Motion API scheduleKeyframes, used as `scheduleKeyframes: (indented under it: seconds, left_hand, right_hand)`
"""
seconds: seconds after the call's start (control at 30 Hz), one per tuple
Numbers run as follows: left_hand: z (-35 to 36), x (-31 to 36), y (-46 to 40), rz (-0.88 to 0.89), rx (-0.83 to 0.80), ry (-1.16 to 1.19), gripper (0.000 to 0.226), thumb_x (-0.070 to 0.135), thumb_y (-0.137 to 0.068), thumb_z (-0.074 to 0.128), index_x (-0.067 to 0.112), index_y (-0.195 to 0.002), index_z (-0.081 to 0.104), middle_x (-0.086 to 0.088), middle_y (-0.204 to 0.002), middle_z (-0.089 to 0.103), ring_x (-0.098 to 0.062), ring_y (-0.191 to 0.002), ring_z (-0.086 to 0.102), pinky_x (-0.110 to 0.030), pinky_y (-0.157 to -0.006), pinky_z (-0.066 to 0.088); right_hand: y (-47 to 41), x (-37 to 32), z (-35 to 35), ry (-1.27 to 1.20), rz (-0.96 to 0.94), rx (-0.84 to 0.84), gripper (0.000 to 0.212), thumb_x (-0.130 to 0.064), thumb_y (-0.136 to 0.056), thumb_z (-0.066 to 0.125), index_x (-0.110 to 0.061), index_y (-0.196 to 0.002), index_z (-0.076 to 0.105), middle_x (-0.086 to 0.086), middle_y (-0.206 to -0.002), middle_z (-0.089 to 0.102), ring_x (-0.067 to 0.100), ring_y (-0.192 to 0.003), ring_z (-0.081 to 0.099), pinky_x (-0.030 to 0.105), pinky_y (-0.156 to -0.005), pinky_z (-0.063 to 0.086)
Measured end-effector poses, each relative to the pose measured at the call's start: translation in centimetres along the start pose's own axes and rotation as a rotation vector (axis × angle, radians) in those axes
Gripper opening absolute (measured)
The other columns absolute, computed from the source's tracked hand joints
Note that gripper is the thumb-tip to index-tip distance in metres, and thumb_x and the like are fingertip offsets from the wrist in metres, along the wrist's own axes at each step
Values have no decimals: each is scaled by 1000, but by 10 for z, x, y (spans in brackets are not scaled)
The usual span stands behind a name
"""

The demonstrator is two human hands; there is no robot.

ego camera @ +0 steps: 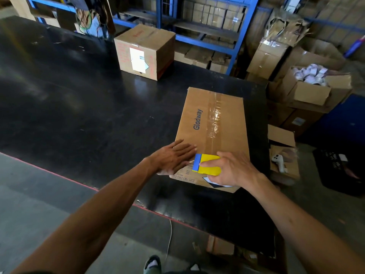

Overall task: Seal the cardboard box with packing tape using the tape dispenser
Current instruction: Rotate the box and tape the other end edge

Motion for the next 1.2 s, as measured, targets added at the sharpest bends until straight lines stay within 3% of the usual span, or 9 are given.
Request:
scheduleKeyframes:
  seconds: [0.1,0.23,0.47,0.6,0.67,0.83,1.07,1.2]
  left_hand:
    - [4,3,-8,49,29,13,65,46,-108,19,7,-160,7,-10,-168,5,-24,-155,3,-44,-127,7]
    - [10,4,-6,43,105,73,65,42,-107,38,1,-156,24,-16,-164,24,-28,-153,21,-46,-120,30]
    - [11,4,-5,43,91,78,66,42,-107,41,0,-155,27,-18,-163,26,-29,-152,23,-46,-120,31]
    - [11,4,-5,55,59,101,66,46,-107,30,0,-155,25,-18,-163,24,-29,-152,22,-45,-121,29]
    - [11,2,-6,51,57,106,67,46,-107,28,1,-156,22,-18,-163,23,-28,-152,21,-45,-122,27]
    - [15,2,-8,77,48,74,68,49,-108,23,4,-158,11,-16,-165,14,-27,-154,11,-43,-125,17]
    - [7,12,-15,129,-18,5,74,53,-107,24,2,-158,4,-19,-166,5,-32,-154,3,-47,-126,10]
    - [-11,39,-51,141,89,-7,70,48,-107,27,0,-156,20,-19,-164,17,-31,-154,12,-45,-125,9]
  right_hand:
    - [-2,1,-1,12,3,-6,48,-68,-85,49,-63,-132,45,-5,-110,56,22,-107,58,31,-82,42]
    - [-3,-1,1,4,-5,-25,48,-69,-85,48,-64,-133,44,-6,-109,55,21,-106,59,32,-81,42]
    - [5,-1,-1,-19,4,-28,48,-67,-86,50,-63,-134,44,-3,-110,55,23,-106,59,34,-84,44]
    - [22,17,-3,1,1,-33,50,-68,-87,48,-63,-136,39,-4,-105,52,20,-95,56,32,-73,40]
    - [39,39,1,15,-8,-41,51,-66,-88,49,-61,-138,38,-6,-98,44,14,-82,46,31,-68,33]
    - [57,63,14,56,-46,-13,52,-54,-78,73,-50,-128,60,-5,-83,46,10,-60,35,25,-53,27]
    - [53,64,12,37,-3,-33,46,-58,-89,57,-58,-134,48,-4,-92,44,13,-71,39,29,-63,28]
    - [50,67,14,33,-5,-24,46,-59,-88,57,-59,-133,48,-5,-93,45,14,-73,39,29,-64,29]
Point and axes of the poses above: each hand's wrist, its own y-axis away from the middle knuckle, its own z-axis out of the palm, x = y × z, the point moved 7 cm from there along -y, towards the middle knuckle
